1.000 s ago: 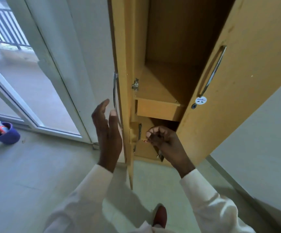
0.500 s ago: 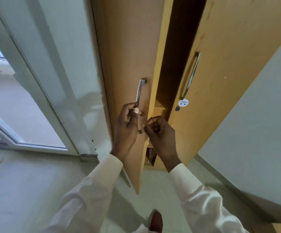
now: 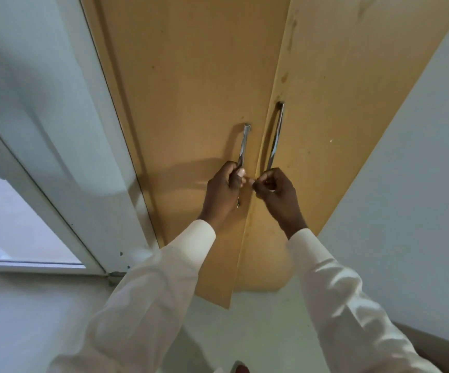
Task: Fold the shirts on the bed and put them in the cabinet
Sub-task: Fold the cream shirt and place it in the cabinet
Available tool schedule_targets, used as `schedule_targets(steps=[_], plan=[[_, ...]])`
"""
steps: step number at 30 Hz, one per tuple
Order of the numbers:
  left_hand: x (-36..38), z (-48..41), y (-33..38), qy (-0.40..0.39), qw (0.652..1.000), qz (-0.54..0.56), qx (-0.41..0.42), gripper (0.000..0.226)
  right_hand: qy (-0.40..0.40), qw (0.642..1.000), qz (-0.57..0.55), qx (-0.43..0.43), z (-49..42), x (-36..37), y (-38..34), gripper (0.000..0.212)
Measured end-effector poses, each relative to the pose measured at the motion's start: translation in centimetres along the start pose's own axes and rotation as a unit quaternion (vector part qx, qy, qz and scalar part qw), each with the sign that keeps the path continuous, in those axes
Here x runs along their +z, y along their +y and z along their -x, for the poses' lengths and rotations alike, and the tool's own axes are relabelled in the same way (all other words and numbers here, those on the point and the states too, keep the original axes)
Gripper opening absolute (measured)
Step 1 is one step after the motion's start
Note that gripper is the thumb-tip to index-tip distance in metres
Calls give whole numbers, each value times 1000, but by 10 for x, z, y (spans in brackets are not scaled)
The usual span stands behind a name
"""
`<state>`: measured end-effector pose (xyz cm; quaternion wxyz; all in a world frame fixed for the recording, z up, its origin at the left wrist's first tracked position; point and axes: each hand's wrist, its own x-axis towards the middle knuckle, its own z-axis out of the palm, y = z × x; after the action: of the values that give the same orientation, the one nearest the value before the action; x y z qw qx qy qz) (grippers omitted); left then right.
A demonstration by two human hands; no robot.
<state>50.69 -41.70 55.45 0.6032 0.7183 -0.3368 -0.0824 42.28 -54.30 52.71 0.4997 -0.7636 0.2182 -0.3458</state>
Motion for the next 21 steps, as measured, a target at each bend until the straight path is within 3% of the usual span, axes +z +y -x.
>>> schedule_targets(steps=[4,9,21], plan=[[16,-25,-5,6,1000,-20,3,21,62,988,-124,67,-49,-24,8,14],[26,-40,-7,28,999,-17,7,17,-56,995,-69,44,-87,-24,15,21],[40,-80,-15,46,999,-26,10,17,-43,997,-61,4,-85,-31,31,20]])
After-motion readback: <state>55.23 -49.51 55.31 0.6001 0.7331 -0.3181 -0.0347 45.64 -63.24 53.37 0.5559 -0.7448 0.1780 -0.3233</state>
